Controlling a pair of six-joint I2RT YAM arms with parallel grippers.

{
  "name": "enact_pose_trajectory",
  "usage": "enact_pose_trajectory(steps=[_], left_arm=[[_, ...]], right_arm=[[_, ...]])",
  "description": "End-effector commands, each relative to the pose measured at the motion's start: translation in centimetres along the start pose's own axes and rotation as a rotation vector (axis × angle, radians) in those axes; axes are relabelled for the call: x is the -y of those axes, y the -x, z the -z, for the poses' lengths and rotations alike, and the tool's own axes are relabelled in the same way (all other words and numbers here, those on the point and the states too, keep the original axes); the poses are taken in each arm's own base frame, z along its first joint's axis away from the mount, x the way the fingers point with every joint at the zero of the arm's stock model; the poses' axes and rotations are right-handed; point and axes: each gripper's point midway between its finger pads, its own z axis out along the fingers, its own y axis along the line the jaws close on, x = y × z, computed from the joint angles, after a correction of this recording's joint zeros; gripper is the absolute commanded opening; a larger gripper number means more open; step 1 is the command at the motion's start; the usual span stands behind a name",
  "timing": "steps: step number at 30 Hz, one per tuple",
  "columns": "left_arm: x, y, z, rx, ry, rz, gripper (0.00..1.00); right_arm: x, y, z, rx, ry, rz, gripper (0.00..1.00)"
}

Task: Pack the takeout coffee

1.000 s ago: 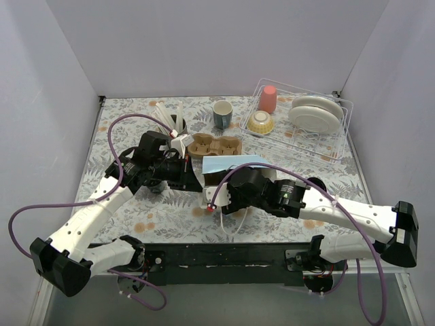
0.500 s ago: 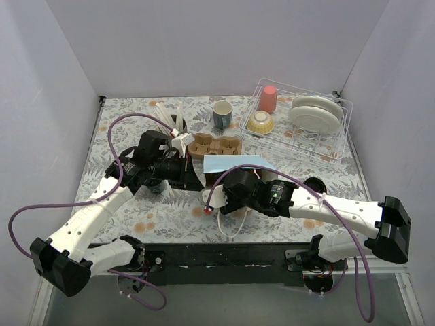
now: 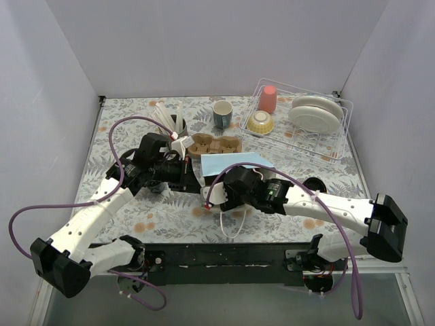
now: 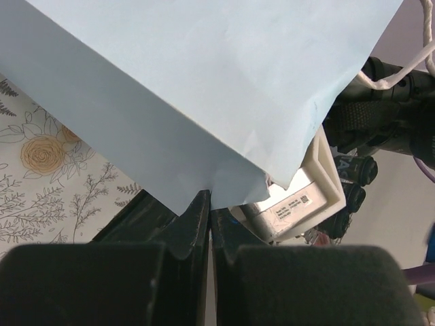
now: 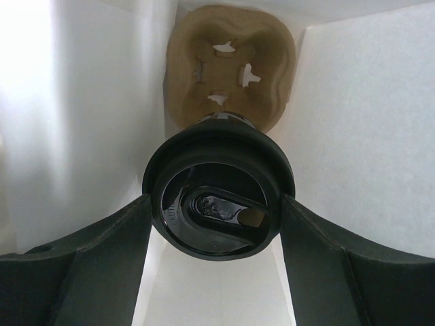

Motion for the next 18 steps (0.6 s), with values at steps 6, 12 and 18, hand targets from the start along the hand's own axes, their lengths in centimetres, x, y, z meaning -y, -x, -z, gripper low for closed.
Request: enact_pose_trajectory(steps=[6,12,18], left_arm=[[1.0,-0.5,0.5,-0.001,-0.048,0.016,0.00],[1.1,-0.3,0.5,-0.005,-0.048,0.013,0.00],[1.2,-0.4,0.5,-0.010,-0.053,0.002,0.00]], right_arm=[[1.6,0.1,-0.5,0.016,-0.031,-0.035,0.24],[3.5,-0.1,1.8,0.005,-0.076,-0.009,0.23],[2.4,-3.0,2.8,-0.039,-0.092,0.033,0.21]])
